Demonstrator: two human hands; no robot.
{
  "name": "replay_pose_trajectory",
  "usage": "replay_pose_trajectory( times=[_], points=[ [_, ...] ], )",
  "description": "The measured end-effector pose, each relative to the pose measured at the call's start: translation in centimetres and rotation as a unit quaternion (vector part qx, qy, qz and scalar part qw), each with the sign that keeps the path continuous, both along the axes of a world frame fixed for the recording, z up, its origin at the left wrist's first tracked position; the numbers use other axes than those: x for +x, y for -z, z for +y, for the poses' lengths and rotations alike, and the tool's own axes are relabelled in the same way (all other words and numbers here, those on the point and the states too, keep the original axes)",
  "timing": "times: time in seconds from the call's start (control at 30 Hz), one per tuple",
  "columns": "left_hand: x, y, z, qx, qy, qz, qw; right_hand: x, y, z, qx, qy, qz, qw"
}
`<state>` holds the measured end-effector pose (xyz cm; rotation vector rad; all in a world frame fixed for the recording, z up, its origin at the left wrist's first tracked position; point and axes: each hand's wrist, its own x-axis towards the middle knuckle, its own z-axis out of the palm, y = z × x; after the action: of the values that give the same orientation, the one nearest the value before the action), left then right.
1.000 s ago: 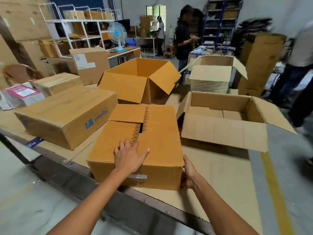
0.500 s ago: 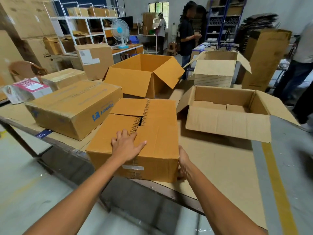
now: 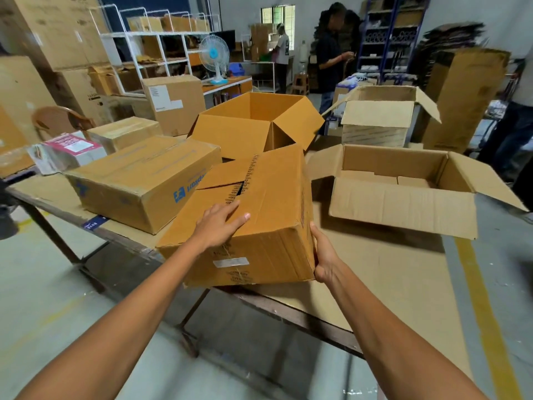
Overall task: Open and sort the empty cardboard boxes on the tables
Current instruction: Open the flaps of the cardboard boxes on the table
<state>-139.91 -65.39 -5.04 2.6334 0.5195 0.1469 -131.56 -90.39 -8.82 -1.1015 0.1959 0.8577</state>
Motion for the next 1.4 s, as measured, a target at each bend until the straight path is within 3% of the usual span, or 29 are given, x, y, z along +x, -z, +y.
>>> replay_pose_trajectory(
  times=[0.23,0.37,0.43,0.57,0.67,0.73,0.97,1.07,1.17,1.3,1.4],
  points=[
    [0.3,-2.8,1.3,-0.19,0.027,-0.104,0.976,3.1,-5.9,1.2,0.134,-0.001,-0.06,0.989],
    [0.6,-3.8,0.2,-0.313,0.007,-0.141,0.939,4.6,-9.3,1.6,0.09,-0.026,-0.115,0.989],
    [0.8,-4.5,-0.3,-0.373,0.002,-0.143,0.917,5.3,-11.1,1.5,0.015,-0.05,-0.177,0.983],
    [1.3,-7.4,-1.8,-0.52,-0.019,-0.175,0.836,5.5,-15.4,2.2,-0.118,-0.121,-0.285,0.944],
    [1.6,-10.1,-1.9,-0.636,-0.011,-0.176,0.751,4.9,-17.0,3.2,-0.096,-0.136,-0.34,0.925],
    [1.5,-11.4,-1.4,-0.682,-0.008,-0.163,0.713,4.5,-16.6,3.6,-0.065,-0.125,-0.359,0.923],
    [2.1,-12.3,-0.7,-0.67,-0.043,-0.181,0.719,3.3,-16.2,4.8,-0.046,-0.123,-0.391,0.911],
    [1.6,-11.1,0.6,-0.695,-0.04,-0.194,0.691,3.1,-17.0,4.7,-0.055,-0.131,-0.462,0.876],
    [0.8,-8.4,1.9,-0.701,-0.046,-0.219,0.677,3.6,-16.1,5.3,-0.107,-0.155,-0.544,0.818],
    [-1.0,-3.9,3.6,-0.69,-0.098,-0.264,0.667,3.8,-13.1,6.2,-0.203,-0.189,-0.602,0.749],
    [-3.0,-2.1,3.6,-0.675,-0.124,-0.265,0.677,2.9,-10.8,7.2,-0.26,-0.205,-0.631,0.702]
  ],
)
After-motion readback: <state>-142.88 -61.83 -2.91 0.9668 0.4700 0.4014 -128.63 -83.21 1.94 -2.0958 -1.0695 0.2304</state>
